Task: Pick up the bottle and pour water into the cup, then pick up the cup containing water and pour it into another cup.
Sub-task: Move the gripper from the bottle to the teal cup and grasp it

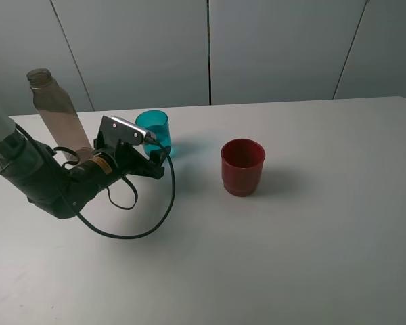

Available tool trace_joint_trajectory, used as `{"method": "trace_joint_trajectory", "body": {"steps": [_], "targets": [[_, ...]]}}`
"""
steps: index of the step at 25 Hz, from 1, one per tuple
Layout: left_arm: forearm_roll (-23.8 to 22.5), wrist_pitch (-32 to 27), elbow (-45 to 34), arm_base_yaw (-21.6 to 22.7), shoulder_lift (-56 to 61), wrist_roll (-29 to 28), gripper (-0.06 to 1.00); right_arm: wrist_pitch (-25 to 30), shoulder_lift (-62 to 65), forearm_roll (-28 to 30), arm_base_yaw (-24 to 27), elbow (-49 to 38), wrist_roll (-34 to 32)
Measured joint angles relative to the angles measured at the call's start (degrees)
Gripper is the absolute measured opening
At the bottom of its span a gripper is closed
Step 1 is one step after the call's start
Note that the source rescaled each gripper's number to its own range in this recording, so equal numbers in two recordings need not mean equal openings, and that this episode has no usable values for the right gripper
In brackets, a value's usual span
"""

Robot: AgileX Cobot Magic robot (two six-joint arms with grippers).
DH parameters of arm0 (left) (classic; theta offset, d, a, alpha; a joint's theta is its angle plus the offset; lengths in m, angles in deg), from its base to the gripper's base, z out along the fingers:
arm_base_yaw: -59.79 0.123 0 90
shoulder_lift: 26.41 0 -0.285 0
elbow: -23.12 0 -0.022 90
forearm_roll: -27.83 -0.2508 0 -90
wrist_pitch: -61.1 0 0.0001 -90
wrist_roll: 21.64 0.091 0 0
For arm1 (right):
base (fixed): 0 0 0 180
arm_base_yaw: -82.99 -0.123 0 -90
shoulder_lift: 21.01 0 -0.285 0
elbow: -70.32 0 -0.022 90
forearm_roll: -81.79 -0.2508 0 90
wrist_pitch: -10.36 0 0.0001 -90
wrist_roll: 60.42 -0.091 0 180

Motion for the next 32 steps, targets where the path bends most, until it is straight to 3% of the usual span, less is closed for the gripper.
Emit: {"method": "trace_joint_trajectory", "body": {"steps": [32], "targets": [[-2.2,-0.5,14.5,0.0,-9.2,4.0,0.95,0.0,0.0,0.0,0.0,0.0,0.0]]}}
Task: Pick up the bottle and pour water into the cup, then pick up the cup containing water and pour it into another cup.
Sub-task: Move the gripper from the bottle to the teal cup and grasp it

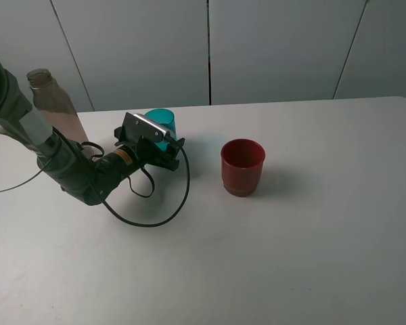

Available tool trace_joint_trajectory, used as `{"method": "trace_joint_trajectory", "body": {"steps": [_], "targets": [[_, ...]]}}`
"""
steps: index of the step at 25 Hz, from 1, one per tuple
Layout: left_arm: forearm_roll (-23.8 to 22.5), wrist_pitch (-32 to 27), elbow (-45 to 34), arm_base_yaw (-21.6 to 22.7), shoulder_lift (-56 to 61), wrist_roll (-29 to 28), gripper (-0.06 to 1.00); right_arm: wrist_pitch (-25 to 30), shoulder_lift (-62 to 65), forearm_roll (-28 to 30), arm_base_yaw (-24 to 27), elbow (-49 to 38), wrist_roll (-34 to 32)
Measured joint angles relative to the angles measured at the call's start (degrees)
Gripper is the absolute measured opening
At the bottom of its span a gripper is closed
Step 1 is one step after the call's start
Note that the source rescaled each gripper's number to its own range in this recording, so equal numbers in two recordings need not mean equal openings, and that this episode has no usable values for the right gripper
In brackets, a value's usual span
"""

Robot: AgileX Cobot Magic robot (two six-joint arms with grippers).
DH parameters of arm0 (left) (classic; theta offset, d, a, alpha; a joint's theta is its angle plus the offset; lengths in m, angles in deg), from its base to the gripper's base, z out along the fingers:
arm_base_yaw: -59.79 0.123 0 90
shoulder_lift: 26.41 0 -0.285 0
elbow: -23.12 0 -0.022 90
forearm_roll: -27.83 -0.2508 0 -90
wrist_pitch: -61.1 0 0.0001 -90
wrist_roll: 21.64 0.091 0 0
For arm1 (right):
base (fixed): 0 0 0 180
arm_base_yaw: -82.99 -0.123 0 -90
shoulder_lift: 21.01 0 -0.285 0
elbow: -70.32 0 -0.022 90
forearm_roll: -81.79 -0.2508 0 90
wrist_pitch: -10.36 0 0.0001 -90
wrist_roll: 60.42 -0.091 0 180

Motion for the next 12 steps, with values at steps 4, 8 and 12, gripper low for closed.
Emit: {"method": "trace_joint_trajectory", "body": {"steps": [4,8,12], "targets": [[0.0,0.0,0.7,0.1,-0.1,0.2,0.95,0.0,0.0,0.0,0.0,0.0,0.0],[-0.1,0.0,1.6,0.5,-0.4,0.3,0.95,0.0,0.0,0.0,0.0,0.0,0.3],[-0.1,-0.1,2.0,0.6,-1.0,0.3,0.95,0.0,0.0,0.0,0.0,0.0,0.3]]}}
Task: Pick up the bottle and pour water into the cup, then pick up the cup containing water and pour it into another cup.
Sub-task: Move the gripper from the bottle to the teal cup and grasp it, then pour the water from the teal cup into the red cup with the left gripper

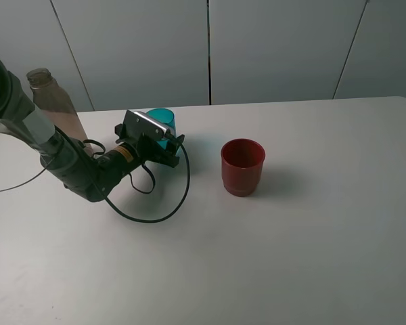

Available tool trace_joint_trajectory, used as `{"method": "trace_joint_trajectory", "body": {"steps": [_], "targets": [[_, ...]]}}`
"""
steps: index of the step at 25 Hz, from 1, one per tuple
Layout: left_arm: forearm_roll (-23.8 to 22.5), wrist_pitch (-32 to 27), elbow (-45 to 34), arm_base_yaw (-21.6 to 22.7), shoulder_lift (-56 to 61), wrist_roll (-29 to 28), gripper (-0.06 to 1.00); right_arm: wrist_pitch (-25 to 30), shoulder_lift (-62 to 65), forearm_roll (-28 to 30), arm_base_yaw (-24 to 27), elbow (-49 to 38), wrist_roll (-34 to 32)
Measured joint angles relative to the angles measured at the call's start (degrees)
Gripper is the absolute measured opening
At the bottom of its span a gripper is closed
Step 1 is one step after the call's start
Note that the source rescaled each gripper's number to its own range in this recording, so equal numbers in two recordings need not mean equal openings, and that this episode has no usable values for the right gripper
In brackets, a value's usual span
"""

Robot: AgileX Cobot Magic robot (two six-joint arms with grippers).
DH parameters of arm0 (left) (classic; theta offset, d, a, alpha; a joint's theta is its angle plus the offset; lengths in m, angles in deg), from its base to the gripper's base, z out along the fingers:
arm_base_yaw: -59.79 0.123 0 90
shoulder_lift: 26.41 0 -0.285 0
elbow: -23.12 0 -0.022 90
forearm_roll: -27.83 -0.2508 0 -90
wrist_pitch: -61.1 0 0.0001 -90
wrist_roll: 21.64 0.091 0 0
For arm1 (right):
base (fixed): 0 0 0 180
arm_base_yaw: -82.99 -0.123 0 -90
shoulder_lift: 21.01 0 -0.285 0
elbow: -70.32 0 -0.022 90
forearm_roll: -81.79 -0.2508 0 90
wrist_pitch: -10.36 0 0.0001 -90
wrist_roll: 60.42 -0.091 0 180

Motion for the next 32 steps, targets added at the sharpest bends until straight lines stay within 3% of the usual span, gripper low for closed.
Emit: {"method": "trace_joint_trajectory", "body": {"steps": [2,3,4,5,12,25,29,32], "targets": [[0.0,0.0,0.0,0.0,-0.1,0.0,0.83,0.0,0.0,0.0,0.0,0.0,0.0],[-0.1,0.0,0.0,0.0,-0.1,0.0,0.59,0.0,0.0,0.0,0.0,0.0,0.0],[-0.2,0.0,0.0,0.0,-0.1,0.0,0.22,0.0,0.0,0.0,0.0,0.0,0.0],[-0.4,0.0,0.0,0.0,-0.2,0.0,0.0,0.0,0.0,0.0,0.0,0.0,0.0],[-2.8,0.0,0.0,0.0,-0.2,0.0,0.03,0.0,0.0,0.0,0.0,0.0,-0.3],[-3.4,-0.1,0.0,0.0,-0.2,-1.6,0.03,0.0,0.0,0.0,0.0,0.0,-0.3],[-3.9,-3.5,0.0,0.3,1.7,-2.9,0.03,0.0,0.0,0.0,0.0,0.0,0.0],[-7.9,-6.5,0.0,1.0,5.4,-3.0,0.03,0.0,0.0,0.0,0.0,0.0,0.0]]}}
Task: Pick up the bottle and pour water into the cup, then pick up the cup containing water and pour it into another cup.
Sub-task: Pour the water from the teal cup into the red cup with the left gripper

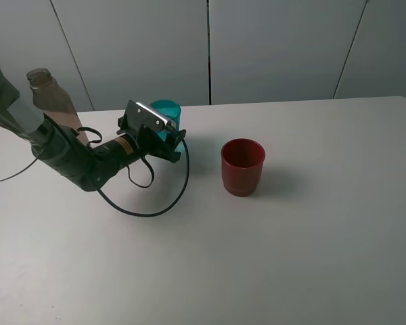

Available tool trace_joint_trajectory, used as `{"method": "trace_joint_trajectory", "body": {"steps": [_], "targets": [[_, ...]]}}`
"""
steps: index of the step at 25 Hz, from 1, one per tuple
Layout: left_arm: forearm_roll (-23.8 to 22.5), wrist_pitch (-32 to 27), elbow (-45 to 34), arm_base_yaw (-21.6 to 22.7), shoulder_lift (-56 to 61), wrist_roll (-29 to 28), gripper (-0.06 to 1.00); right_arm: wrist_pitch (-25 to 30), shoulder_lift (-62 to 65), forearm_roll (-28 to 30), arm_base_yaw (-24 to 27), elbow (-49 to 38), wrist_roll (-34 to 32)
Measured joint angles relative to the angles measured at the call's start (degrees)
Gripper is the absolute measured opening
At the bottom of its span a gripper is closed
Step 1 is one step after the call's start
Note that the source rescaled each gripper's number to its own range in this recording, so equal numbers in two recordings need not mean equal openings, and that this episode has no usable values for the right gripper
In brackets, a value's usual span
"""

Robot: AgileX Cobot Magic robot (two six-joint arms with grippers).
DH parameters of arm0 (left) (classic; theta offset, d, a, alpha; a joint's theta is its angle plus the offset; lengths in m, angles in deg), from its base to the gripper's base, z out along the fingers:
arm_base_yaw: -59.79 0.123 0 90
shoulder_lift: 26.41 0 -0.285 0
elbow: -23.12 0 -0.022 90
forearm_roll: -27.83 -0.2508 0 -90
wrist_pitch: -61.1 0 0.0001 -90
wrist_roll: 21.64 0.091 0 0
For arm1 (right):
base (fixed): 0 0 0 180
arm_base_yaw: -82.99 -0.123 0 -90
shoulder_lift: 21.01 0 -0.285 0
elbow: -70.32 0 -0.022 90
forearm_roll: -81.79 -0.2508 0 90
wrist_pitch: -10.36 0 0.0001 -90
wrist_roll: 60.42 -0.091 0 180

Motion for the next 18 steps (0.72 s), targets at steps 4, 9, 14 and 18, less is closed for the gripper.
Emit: {"method": "trace_joint_trajectory", "body": {"steps": [4,9,14,18], "targets": [[-8.8,-1.9,0.0,0.4,4.0,-0.7,0.03,0.0,0.0,0.0,0.0,0.0,0.0],[-20.7,-7.4,0.0,0.4,7.2,-1.2,0.03,0.0,0.0,0.0,0.0,0.0,0.0],[-29.5,-13.8,0.0,0.2,10.9,-2.1,0.03,0.0,0.0,0.0,0.0,0.0,-0.3],[-32.8,-16.9,0.0,-0.1,13.7,-2.3,0.03,0.0,0.0,0.0,0.0,0.0,-0.3]]}}
